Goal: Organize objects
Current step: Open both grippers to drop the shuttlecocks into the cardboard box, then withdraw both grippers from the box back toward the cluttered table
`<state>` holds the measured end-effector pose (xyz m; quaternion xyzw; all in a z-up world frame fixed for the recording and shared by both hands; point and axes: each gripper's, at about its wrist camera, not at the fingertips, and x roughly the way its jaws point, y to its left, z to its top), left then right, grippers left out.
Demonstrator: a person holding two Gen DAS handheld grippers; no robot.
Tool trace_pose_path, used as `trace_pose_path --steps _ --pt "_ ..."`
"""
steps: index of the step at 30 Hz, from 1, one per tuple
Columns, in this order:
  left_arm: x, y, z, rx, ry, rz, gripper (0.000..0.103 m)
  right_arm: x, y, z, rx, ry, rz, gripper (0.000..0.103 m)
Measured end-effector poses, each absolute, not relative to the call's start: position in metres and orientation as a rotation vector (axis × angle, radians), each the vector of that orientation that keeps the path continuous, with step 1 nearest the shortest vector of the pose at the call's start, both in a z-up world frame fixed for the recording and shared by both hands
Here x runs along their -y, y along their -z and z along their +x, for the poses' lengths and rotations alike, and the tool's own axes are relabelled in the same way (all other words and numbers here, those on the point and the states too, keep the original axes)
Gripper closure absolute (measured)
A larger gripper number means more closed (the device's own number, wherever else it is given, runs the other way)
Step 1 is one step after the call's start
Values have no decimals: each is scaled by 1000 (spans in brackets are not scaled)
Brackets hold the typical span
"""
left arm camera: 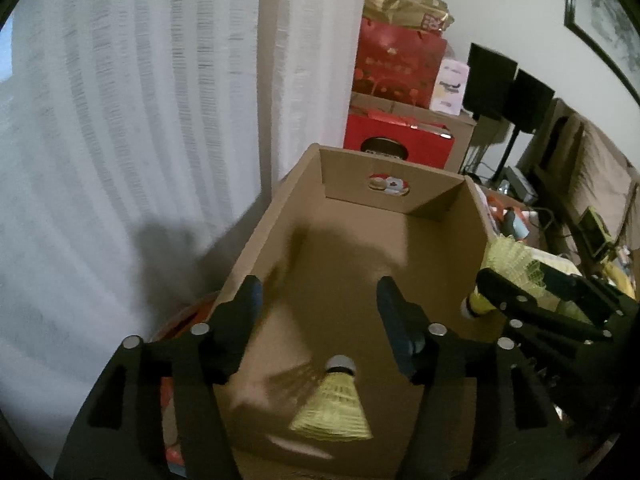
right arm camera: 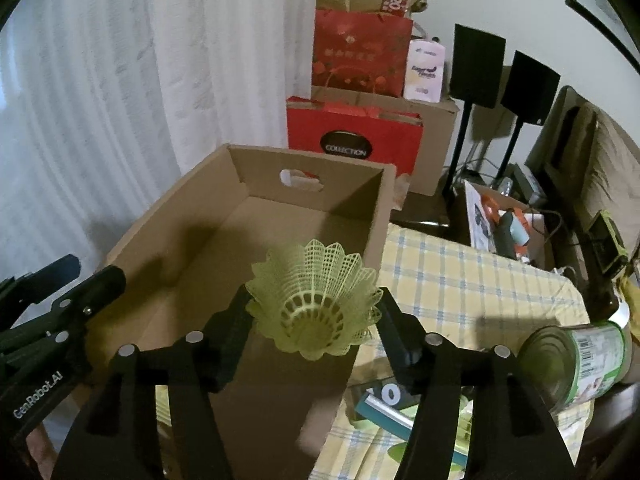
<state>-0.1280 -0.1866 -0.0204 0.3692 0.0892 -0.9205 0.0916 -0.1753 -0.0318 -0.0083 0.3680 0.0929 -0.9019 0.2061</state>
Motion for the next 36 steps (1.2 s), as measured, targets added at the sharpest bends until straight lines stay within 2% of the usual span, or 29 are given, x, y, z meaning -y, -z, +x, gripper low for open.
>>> trace_pose_path --steps 2,7,8,11,14,19,21,23,36 --pt "190 20 -126 -265 2726 1082 37 31 6 -175 -256 2518 1017 30" --pt "200 19 -123 -284 2712 1068 34 27 0 -176 -244 2531 1003 26" --pt "202 19 -123 -286 2707 1068 31 27 -2 -176 -243 2532 999 24" --pt "207 17 -121 -292 2701 1048 14 23 -5 -174 -236 2540 989 21" --pt "210 14 -119 -289 2701 1023 8 21 -7 -174 -238 2548 987 18" --pt "209 11 -116 -254 2698 1012 7 15 -10 -172 -229 2557 991 12" --pt "208 10 -115 -246 2699 1010 2 12 -12 -172 -228 2566 986 8" --pt "208 10 -114 -257 2704 1005 1 8 -13 -172 -226 2568 984 1" --pt "196 0 -110 -265 2714 984 0 -24 -25 -167 -205 2606 985 0"
